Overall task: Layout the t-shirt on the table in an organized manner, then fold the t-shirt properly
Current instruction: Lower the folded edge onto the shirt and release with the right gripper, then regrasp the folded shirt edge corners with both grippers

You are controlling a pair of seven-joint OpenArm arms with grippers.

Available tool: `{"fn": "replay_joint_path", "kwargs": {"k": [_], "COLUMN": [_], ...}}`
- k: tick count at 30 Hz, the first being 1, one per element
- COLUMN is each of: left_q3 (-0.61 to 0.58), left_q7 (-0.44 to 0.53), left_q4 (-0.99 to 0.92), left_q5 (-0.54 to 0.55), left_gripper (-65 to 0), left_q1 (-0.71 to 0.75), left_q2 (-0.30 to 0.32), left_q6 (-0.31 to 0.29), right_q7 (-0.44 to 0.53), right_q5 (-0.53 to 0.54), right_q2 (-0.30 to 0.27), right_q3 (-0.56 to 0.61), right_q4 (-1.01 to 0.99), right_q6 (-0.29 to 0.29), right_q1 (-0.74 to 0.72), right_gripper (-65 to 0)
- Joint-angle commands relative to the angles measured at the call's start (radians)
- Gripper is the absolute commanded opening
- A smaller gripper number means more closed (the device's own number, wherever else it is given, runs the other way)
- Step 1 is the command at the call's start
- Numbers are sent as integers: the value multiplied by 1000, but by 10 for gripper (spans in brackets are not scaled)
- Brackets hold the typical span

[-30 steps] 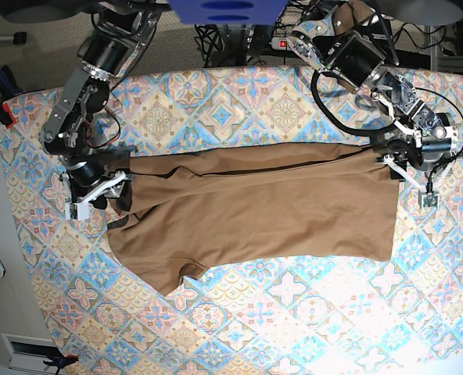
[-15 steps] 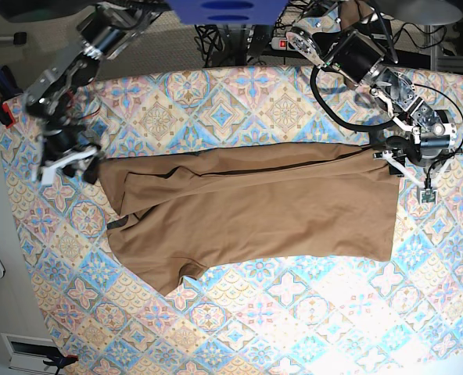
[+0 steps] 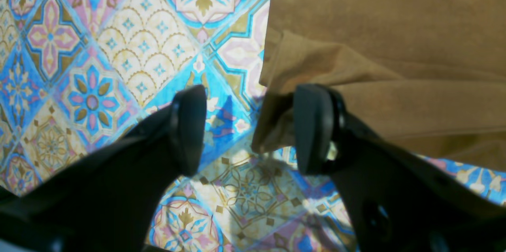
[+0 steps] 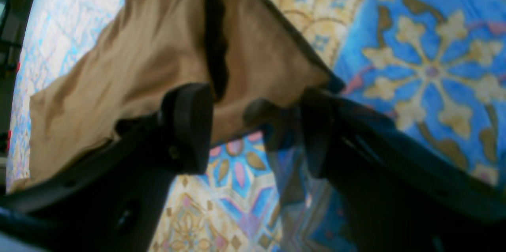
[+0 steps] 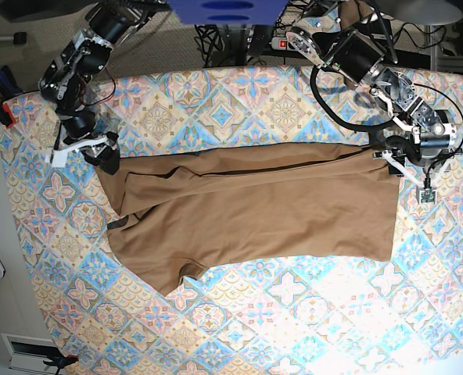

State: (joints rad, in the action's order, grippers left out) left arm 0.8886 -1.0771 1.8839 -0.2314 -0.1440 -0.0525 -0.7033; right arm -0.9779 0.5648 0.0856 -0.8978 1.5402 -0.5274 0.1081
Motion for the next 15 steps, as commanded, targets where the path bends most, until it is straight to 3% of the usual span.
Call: {"fn": "replay_joint_path", "kwargs": {"k": [1, 15], "left_q3": [-1, -6], "left_q7": [18, 18], "left_q4": [16, 18], "left_q5": [8, 17], "left_gripper": [-302, -302], "left_q1": [-18, 10], "left_q2": [9, 33], "left_q6": [5, 5], "right_q7": [20, 20], "right_q5": [21, 21], "right_q2": [-8, -7], "right_q3": [-2, 4], "right_q4": [4, -96], "right_q6": [-7, -7], "right_q1": [-11, -14], "right_gripper": [-312, -312]}}
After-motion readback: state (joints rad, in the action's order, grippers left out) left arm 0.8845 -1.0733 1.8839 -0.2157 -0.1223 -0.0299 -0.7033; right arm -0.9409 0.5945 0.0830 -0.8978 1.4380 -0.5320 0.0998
